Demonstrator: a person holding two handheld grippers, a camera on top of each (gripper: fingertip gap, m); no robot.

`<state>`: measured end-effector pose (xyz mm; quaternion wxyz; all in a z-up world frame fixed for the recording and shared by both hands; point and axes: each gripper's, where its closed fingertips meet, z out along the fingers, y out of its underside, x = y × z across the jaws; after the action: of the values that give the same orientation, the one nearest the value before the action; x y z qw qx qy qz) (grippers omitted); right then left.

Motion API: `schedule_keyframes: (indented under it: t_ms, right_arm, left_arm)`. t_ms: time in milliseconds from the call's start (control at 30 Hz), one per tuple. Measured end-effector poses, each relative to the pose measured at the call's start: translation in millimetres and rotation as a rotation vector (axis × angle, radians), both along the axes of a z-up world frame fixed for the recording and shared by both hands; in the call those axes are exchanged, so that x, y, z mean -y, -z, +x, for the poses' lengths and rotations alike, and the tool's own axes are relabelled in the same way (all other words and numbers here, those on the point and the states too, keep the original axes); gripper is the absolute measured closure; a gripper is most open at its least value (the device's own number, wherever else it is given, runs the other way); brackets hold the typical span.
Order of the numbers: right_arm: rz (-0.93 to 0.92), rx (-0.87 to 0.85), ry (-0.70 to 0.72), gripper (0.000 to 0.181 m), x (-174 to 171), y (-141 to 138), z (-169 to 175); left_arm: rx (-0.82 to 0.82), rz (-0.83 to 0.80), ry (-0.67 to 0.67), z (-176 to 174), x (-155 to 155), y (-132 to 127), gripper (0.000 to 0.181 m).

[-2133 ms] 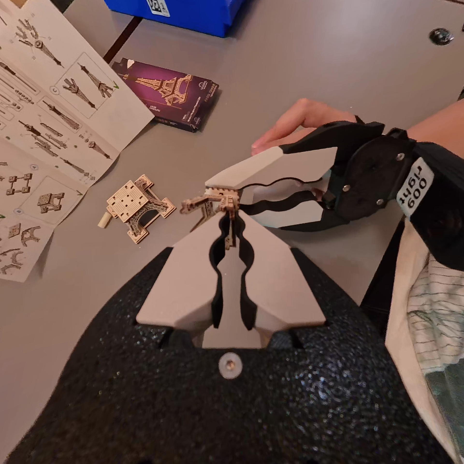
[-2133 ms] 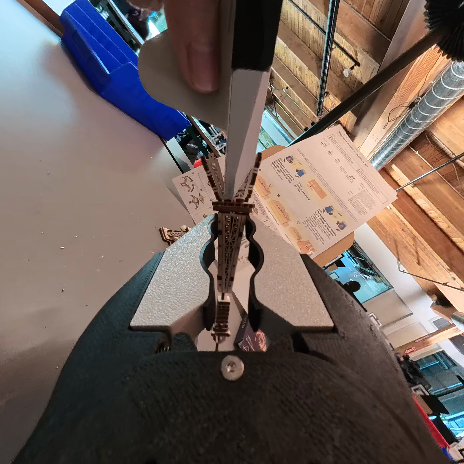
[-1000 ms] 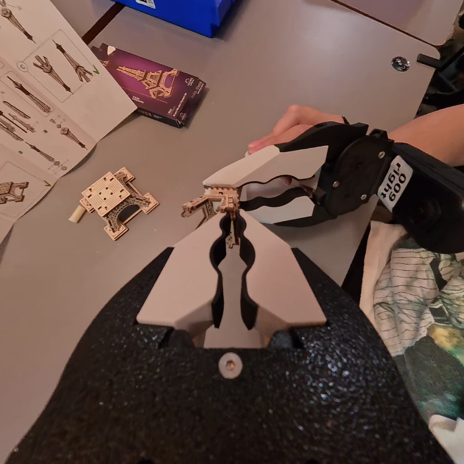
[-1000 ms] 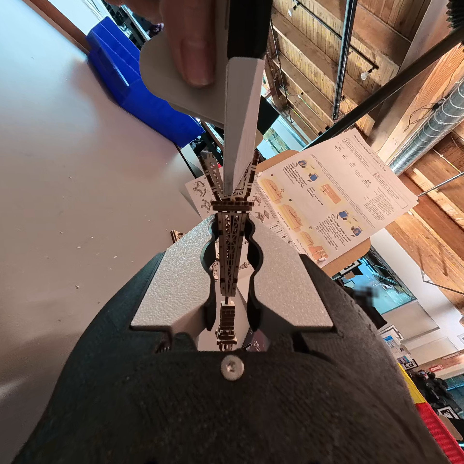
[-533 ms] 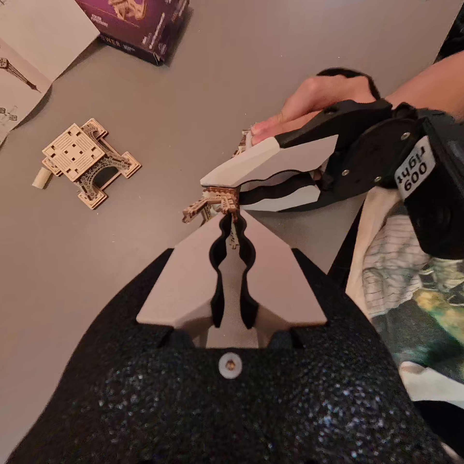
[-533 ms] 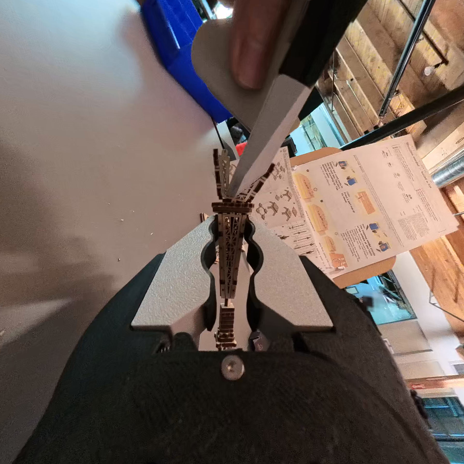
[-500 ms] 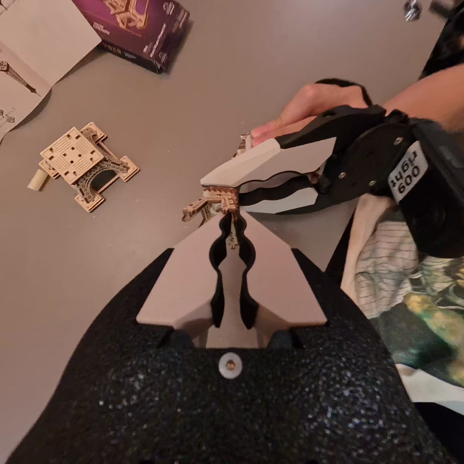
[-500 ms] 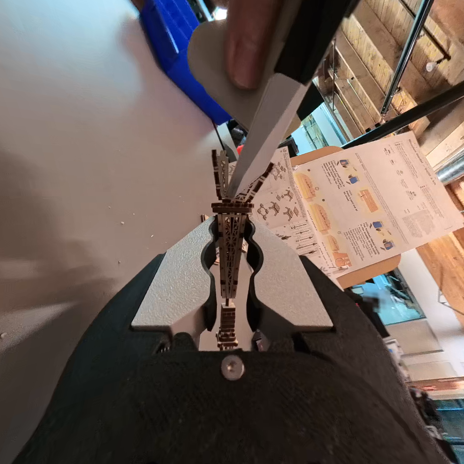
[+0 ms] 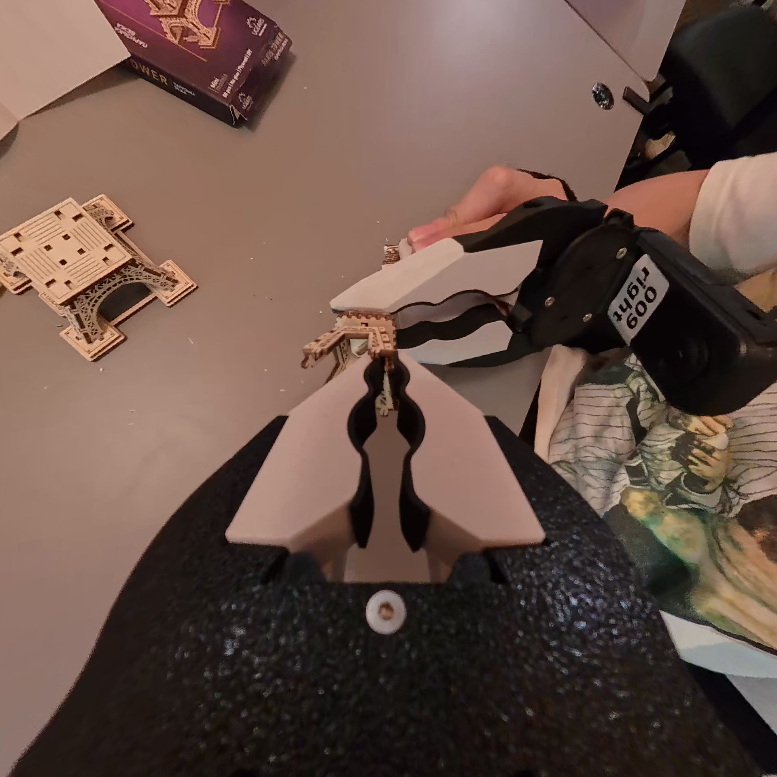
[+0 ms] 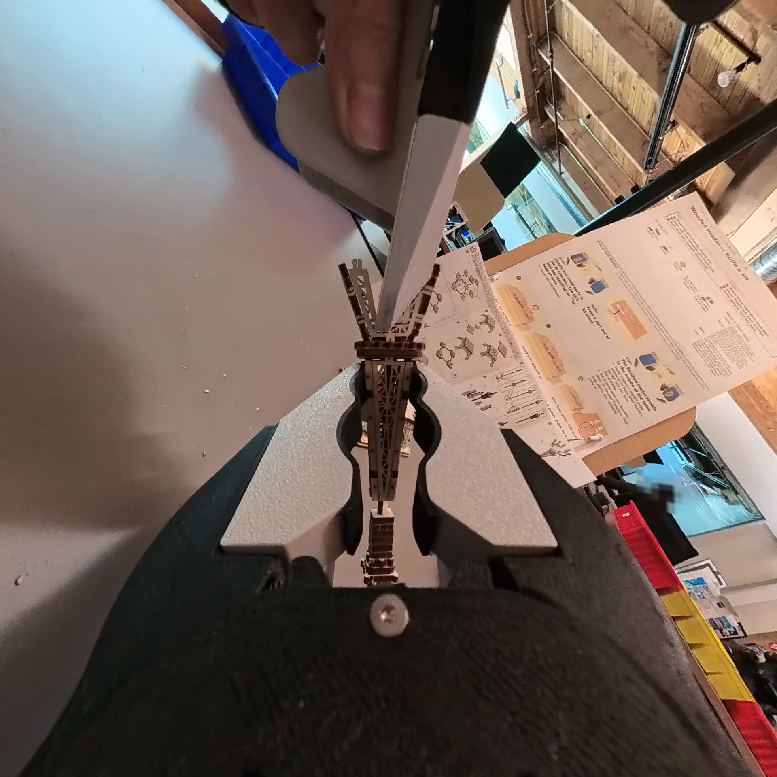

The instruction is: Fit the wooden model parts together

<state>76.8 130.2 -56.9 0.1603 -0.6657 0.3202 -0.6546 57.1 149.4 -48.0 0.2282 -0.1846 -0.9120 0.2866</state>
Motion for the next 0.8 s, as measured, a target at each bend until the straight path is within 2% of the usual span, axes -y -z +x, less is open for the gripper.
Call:
schedule_keyframes:
  t_ms: [167, 333, 433, 500, 633, 800]
  right_arm:
    - [-0.034, -0.007, 0.017, 0.165, 2, 1, 1]
    - [-0.114, 0.082, 0.028, 0.164, 7, -11, -1]
    - [-0.12, 0.116, 0.045, 0.164, 8, -17, -3]
    - [-0.135, 0.146, 0.062, 0.164, 11, -23, -4]
    - [-0.138, 0.158, 0.066, 0.164, 12, -24, -5]
    - [-0.08, 0.175, 0.042, 0.164, 9, -25, -5]
  left_arm:
    - [0.058, -0.019, 0.032, 2, 3, -1, 0.18]
    - [0.173, -0.102, 0.055, -1, 4, -8, 0.179]
    - [0.19, -0.151, 0.051, -4, 5, -14, 0.173]
    - [0.202, -0.167, 0.017, -1, 7, -17, 0.161]
    - [0.217, -0.213, -0.004, -1, 10, -24, 0.165]
    - [0.222, -0.172, -0.012, -2, 4, -27, 0.157]
